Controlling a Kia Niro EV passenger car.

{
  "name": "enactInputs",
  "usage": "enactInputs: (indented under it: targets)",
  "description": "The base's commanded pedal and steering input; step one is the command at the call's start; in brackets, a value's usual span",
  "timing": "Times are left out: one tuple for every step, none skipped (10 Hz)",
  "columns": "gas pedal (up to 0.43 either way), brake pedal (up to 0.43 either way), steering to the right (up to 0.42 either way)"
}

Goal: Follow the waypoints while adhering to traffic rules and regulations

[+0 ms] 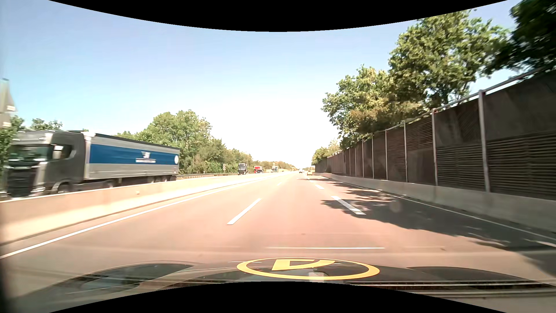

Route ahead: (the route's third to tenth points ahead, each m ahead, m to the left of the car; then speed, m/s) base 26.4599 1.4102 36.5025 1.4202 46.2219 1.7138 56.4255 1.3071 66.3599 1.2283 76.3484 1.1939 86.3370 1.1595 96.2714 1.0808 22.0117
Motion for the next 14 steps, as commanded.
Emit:
enactInputs:
  targets:
    - [0.228, 0.000, 0.001]
    - [0.228, 0.000, 0.002]
    - [0.228, 0.000, 0.001]
    - [0.228, 0.000, 0.002]
    - [0.228, 0.000, 0.001]
    - [0.228, 0.000, 0.001]
    - [0.228, 0.000, 0.002]
    - [0.228, 0.000, 0.002]
    - [0.228, 0.000, 0.001]
    - [0.228, 0.000, 0.002]
    - [0.228, 0.000, 0.002]
    - [0.228, 0.000, 0.001]
    - [0.228, 0.000, 0.002]
    - [0.228, 0.000, 0.002]
